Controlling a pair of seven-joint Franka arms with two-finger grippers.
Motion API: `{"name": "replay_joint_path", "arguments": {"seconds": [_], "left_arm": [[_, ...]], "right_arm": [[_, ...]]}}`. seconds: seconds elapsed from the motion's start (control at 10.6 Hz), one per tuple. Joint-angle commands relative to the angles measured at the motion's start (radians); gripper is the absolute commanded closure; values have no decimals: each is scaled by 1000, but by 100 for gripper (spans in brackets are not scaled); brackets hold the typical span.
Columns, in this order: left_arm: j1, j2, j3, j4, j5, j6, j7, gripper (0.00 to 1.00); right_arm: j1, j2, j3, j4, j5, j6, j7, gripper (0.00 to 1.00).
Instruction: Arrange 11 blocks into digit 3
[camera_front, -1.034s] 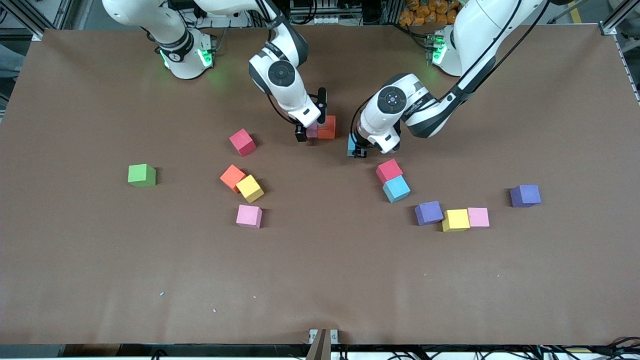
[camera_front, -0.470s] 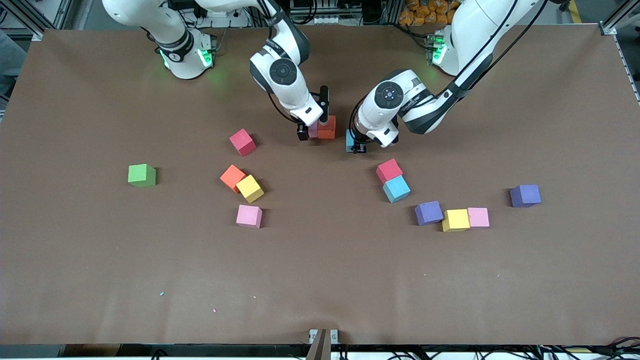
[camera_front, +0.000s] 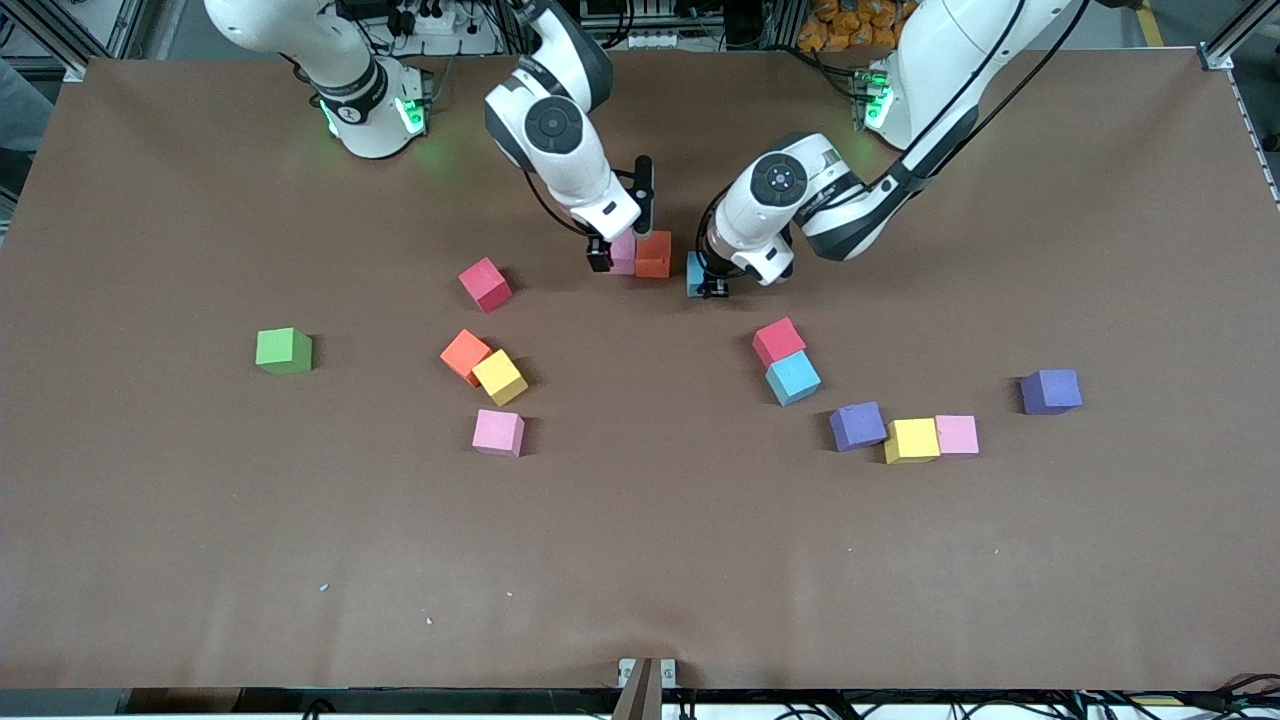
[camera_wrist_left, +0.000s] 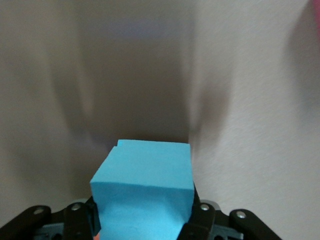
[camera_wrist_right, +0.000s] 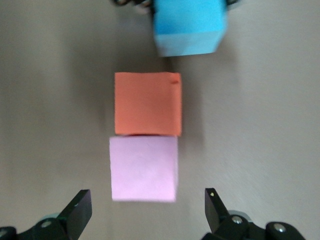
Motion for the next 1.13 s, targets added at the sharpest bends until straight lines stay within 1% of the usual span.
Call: {"name": "replay_joint_path", "arguments": {"seconds": [0.0,0.09,0.19,0.28,0.38,0.47,0.56,0.66,0.75,0.94,1.03], "left_arm": [[-35,-15,-4,-11,16,16,-53,100],[-39,-15,-4,-11,21,16,-53,100],[-40,-11,-4,-11,26,16,-53,100],[-41,-9,-4,-10,27,18,-53,100],[-44,-7,-4,-10,27,24,-54,100],[-44,-3,-4,-10,27,27,-54,100],[-44,-3,-4,-10,27,27,-60,100],[-47,-1,-4,-11,27,27,-71,100],[-58,-1,-3,-11,27,27,-74,100],[-61,5,-1,-8,27,27,-88,100],[-61,6,-3,-8,27,27,-90,100]], "right_arm": [[-3,-77,-64,-38,-15,-32,-12,0],[-1,-91,-95,-39,-36,-47,-14,0],[-3,-100,-136,-44,-64,-90,-15,0],[-3,-108,-198,-45,-96,-124,-17,0],[-9,-112,-249,-56,-98,-145,-18,0],[-27,-120,-279,-73,-98,-147,-14,0],[-88,-120,-294,-82,-98,-150,-15,0],[-116,-123,-294,-82,-93,-177,-1,0],[-118,-131,-294,-85,-78,-190,47,0],[-113,-163,-294,-134,-73,-188,344,0],[-113,-172,-293,-143,-73,-193,459,0]]}}
